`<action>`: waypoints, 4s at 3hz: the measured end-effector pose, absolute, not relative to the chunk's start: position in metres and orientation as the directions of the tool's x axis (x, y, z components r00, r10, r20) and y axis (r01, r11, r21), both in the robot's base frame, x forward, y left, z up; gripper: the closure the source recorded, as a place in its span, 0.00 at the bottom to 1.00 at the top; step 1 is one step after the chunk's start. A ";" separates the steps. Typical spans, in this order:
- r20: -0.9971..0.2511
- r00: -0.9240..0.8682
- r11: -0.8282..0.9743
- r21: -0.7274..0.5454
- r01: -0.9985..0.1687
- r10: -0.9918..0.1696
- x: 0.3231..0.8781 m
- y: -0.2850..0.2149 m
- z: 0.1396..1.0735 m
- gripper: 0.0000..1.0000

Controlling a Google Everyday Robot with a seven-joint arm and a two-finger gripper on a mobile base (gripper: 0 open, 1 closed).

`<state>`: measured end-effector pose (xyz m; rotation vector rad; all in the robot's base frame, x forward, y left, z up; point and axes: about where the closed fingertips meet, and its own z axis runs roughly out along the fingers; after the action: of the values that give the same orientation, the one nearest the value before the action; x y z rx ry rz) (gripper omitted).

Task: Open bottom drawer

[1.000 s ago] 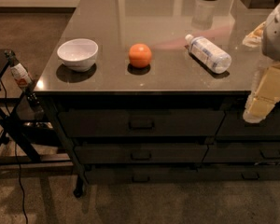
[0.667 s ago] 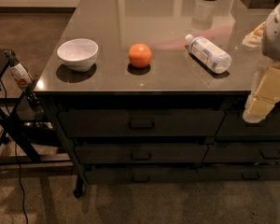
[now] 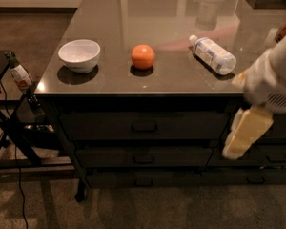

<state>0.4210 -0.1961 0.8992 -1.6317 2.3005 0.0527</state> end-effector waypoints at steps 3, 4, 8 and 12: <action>-0.258 -0.364 0.376 0.002 -0.927 -0.895 0.402 -0.170 0.772 0.00; -0.260 -0.356 0.359 0.036 -0.933 -0.898 0.394 -0.161 0.736 0.00; -0.278 -0.360 0.326 0.160 -0.932 -0.891 0.399 -0.112 0.556 0.00; -0.262 -0.468 0.429 0.193 -0.882 -0.844 0.422 -0.107 0.443 0.00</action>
Offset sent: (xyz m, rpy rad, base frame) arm -0.0261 0.0419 -0.2007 0.0590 0.2540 -0.0421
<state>0.4216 -0.1074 0.4433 -1.5476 2.5475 0.4605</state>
